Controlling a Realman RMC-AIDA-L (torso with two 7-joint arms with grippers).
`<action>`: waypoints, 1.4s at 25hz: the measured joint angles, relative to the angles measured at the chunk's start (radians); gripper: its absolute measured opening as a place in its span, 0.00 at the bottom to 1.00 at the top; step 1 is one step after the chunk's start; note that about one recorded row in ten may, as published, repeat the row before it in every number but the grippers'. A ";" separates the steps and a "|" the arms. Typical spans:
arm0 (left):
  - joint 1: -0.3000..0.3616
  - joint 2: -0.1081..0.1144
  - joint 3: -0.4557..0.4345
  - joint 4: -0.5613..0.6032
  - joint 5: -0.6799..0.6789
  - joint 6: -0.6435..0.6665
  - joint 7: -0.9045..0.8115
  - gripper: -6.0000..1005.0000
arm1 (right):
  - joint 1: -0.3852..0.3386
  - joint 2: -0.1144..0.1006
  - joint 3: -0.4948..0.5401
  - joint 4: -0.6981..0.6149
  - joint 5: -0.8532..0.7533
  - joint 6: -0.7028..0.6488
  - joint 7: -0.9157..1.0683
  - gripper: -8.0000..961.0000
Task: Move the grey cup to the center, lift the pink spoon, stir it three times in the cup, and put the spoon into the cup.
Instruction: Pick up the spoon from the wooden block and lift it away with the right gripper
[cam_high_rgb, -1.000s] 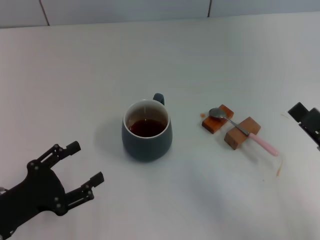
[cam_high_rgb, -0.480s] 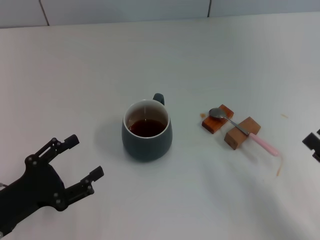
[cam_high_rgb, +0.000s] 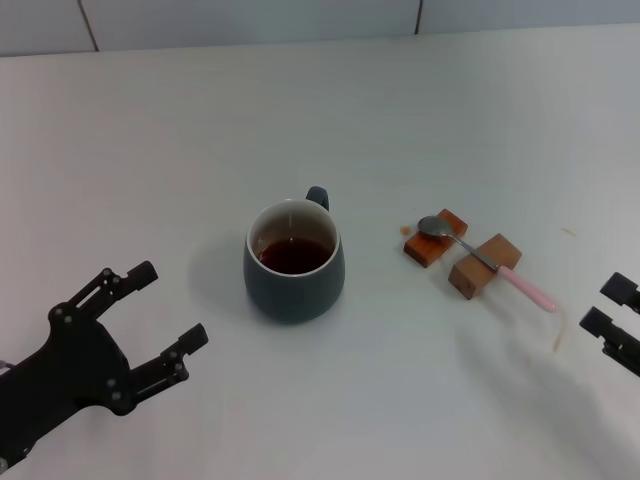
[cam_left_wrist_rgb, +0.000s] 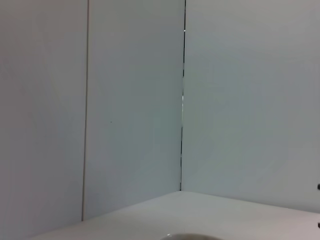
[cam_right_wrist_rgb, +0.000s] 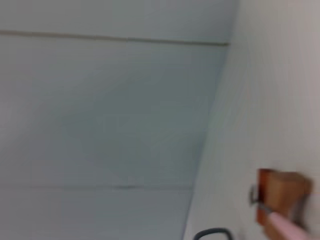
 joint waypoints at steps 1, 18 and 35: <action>0.000 0.000 0.000 0.000 -0.001 0.000 0.000 0.86 | -0.004 0.000 0.002 0.000 0.000 0.015 0.018 0.75; 0.002 0.000 0.000 0.000 -0.007 0.007 0.000 0.86 | 0.031 0.017 -0.005 0.010 -0.038 0.146 0.086 0.75; 0.021 0.000 0.000 -0.004 -0.030 0.030 0.000 0.86 | 0.093 0.041 -0.005 0.014 -0.043 0.226 0.088 0.75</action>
